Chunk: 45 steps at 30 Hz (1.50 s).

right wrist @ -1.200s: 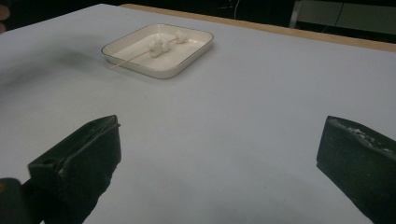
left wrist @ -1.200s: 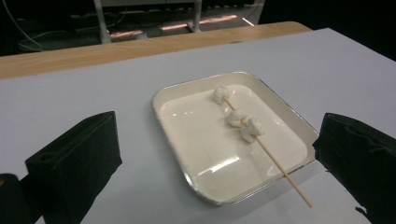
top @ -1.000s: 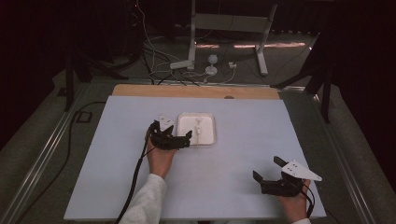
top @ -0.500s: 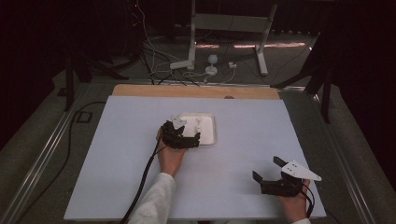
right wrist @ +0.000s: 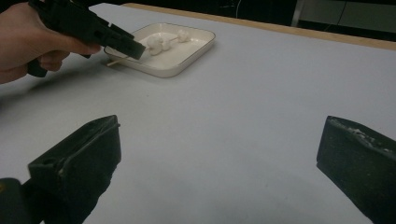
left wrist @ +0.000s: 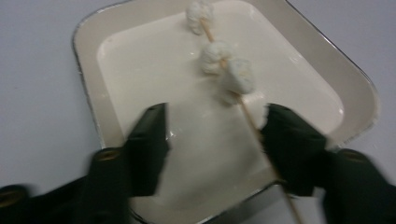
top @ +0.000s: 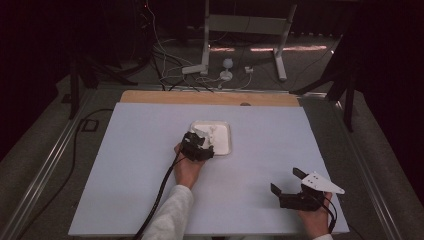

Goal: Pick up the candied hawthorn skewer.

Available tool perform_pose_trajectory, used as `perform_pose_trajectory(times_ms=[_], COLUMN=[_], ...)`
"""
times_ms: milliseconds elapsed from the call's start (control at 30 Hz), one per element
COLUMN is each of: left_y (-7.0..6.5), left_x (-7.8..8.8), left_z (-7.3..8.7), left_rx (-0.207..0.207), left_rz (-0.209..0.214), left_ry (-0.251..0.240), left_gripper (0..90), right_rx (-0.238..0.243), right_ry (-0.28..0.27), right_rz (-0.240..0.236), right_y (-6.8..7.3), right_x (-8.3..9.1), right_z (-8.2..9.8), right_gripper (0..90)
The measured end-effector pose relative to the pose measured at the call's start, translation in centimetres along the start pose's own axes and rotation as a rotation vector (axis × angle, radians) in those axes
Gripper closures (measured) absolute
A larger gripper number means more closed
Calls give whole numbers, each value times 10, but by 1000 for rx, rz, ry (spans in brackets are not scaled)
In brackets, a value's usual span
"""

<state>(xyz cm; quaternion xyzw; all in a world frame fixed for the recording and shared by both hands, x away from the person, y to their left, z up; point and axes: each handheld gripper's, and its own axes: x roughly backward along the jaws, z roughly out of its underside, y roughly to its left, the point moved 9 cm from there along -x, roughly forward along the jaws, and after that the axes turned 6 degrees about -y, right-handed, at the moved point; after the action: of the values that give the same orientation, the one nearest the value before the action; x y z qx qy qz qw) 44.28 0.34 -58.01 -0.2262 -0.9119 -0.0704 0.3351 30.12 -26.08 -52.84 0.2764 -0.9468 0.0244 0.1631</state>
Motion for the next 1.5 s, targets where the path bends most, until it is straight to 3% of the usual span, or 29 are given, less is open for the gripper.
perform_pose_trajectory(times_ms=[67,400,600,833,1133,1500], left_y=[-1,8,11,13,21,28], left_x=[0,3,4,16,40,64], left_z=[3,4,4,-2,-4,-3], left_rx=[-4,43,69,65,118,131], left_rz=[16,17,48,69,106,130], left_ry=[22,64,71,35,-20,-70], left_gripper=[542,876,895,895,896,895], right_rx=[0,-2,-11,-12,-18,-12], right_ry=[0,2,-1,3,-1,3], right_rz=[0,-2,-1,-2,3,6], right_y=[0,1,-1,0,-2,-3], right_x=[0,0,0,-1,0,-1], right_z=[0,0,0,1,0,1], right_gripper=[0,0,0,0,0,0])
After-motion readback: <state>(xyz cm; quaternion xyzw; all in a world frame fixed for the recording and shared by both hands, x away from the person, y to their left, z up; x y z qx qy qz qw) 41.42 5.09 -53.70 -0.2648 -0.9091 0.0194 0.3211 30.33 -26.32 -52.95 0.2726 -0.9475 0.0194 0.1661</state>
